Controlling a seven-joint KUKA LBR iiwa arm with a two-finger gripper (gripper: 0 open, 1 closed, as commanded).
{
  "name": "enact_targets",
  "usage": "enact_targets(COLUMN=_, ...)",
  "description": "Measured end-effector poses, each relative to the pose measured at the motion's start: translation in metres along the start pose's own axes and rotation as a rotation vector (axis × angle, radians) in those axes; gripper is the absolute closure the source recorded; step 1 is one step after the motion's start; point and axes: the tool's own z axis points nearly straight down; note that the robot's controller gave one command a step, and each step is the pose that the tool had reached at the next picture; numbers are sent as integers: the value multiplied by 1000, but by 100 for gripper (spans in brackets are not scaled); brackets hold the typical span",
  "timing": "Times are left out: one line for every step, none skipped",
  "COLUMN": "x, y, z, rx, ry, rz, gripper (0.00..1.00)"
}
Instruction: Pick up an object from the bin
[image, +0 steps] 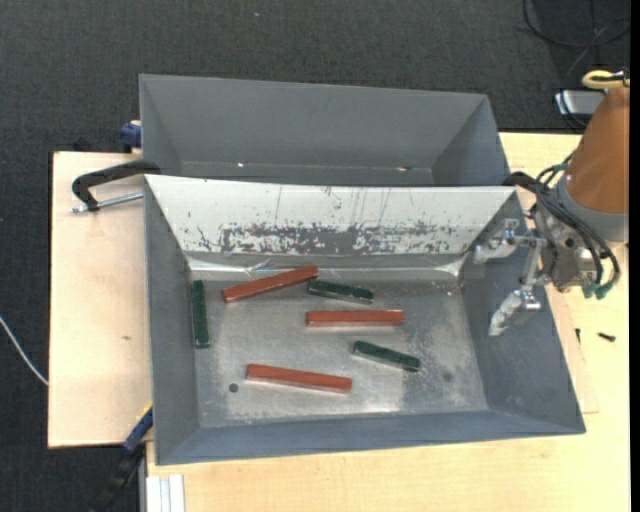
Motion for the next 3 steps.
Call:
enact_targets(x=0, y=0, z=0, rx=0, ry=0, rz=0, gripper=0)
enact_targets(x=-12, y=11, z=43, rx=2, ry=-7, rz=-40, gripper=0)
enact_targets(x=-12, y=37, z=104, rx=0, ry=-2, rz=-35, gripper=0)
